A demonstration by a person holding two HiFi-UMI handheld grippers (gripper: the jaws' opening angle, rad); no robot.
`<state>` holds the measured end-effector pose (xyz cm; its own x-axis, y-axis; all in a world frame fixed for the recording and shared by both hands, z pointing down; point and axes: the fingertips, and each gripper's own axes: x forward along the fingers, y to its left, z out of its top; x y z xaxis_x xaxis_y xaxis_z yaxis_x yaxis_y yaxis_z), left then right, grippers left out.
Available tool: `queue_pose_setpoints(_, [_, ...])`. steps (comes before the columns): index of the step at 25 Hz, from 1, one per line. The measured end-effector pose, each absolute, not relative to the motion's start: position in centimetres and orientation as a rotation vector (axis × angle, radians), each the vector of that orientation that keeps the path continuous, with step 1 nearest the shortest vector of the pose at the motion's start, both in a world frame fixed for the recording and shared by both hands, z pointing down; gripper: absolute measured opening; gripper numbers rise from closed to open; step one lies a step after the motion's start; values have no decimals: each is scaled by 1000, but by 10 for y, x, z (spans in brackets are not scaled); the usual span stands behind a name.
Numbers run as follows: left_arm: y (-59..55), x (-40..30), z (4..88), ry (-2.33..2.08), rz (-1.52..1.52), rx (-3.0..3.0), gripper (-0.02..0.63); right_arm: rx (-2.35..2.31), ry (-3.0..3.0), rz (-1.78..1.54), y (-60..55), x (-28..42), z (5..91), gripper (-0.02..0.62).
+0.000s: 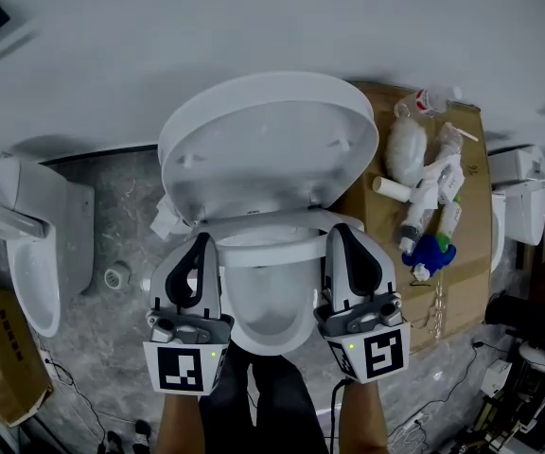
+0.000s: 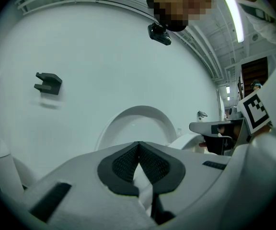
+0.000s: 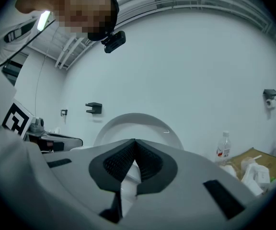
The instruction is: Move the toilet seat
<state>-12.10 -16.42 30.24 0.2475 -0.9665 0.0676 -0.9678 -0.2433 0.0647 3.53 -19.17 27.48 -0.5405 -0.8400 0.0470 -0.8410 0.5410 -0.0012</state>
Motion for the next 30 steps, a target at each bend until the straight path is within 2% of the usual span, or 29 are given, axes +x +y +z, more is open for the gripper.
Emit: queue_pose_setpoints(30, [-202, -127, 307, -1823, 26, 2395, 9, 1459, -2749, -9, -238, 24, 274, 12])
